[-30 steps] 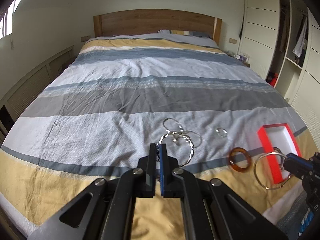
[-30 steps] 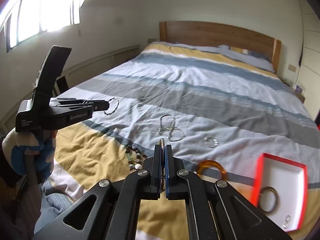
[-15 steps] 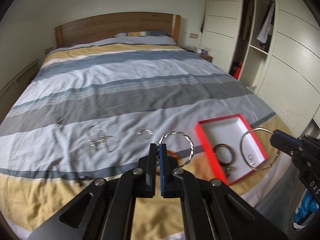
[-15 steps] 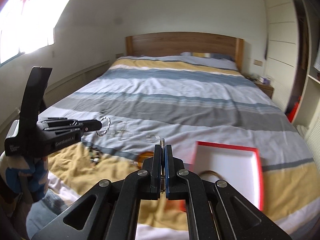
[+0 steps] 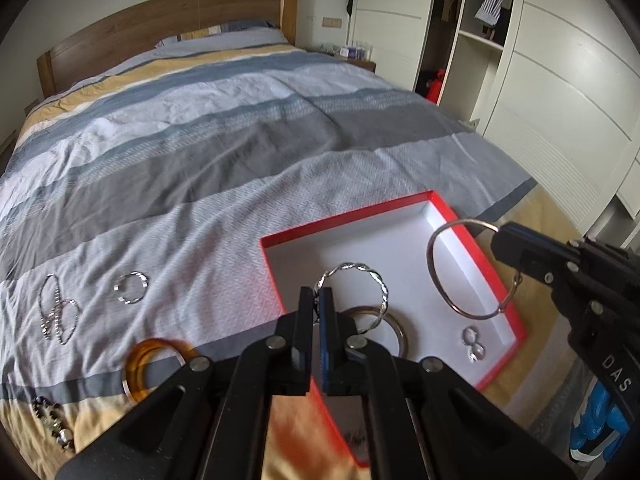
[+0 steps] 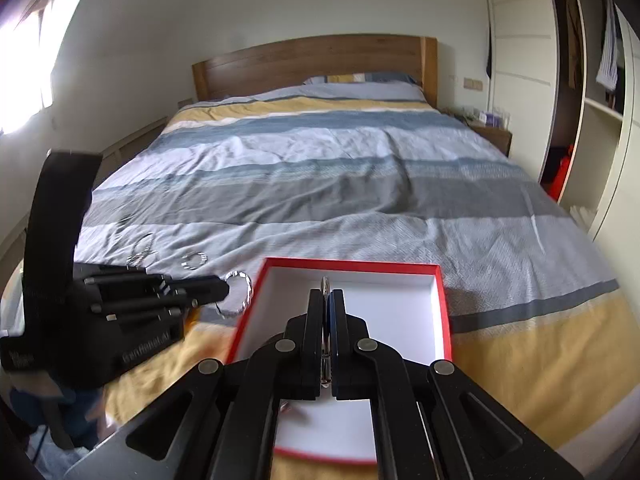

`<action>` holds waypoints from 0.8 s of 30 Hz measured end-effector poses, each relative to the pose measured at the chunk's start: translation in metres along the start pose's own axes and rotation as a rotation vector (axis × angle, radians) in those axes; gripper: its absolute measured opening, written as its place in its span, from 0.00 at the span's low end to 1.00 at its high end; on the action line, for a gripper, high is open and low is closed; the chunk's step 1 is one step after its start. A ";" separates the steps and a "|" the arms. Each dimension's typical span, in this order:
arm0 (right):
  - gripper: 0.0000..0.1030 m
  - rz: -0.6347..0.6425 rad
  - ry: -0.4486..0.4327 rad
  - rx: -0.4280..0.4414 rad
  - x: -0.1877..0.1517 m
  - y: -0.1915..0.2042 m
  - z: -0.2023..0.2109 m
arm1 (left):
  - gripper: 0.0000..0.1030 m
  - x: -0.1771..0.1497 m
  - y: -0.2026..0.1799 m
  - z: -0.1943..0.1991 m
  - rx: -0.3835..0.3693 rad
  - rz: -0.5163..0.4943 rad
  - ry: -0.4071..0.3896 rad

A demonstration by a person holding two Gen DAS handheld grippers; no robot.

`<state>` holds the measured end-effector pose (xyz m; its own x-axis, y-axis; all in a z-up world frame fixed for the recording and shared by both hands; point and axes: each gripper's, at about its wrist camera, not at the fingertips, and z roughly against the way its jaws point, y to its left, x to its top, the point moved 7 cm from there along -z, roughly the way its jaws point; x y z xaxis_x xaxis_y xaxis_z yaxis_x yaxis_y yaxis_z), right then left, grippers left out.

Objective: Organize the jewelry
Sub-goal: 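Carry the twisted ring with the left tool into the red box while the right tool carries the bangle, then open both tools to release the ring and bangle into the box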

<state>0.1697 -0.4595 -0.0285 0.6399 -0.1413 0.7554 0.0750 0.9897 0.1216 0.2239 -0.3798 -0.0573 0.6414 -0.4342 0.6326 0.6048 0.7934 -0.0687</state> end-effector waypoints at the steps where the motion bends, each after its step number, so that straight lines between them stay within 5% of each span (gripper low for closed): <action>1: 0.03 -0.008 0.004 0.003 0.001 -0.005 -0.008 | 0.02 0.001 -0.003 -0.009 0.003 -0.005 0.009; 13: 0.03 -0.102 0.062 -0.003 -0.016 -0.056 -0.075 | 0.02 -0.008 -0.004 -0.080 0.042 -0.002 0.110; 24: 0.04 -0.156 0.122 -0.058 -0.034 -0.090 -0.088 | 0.03 -0.014 -0.012 -0.093 0.043 -0.009 0.132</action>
<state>0.2089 -0.5421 -0.1219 0.7044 -0.2931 0.6465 0.2221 0.9560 0.1914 0.2515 -0.4224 -0.1371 0.6941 -0.4912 0.5262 0.5920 0.8054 -0.0290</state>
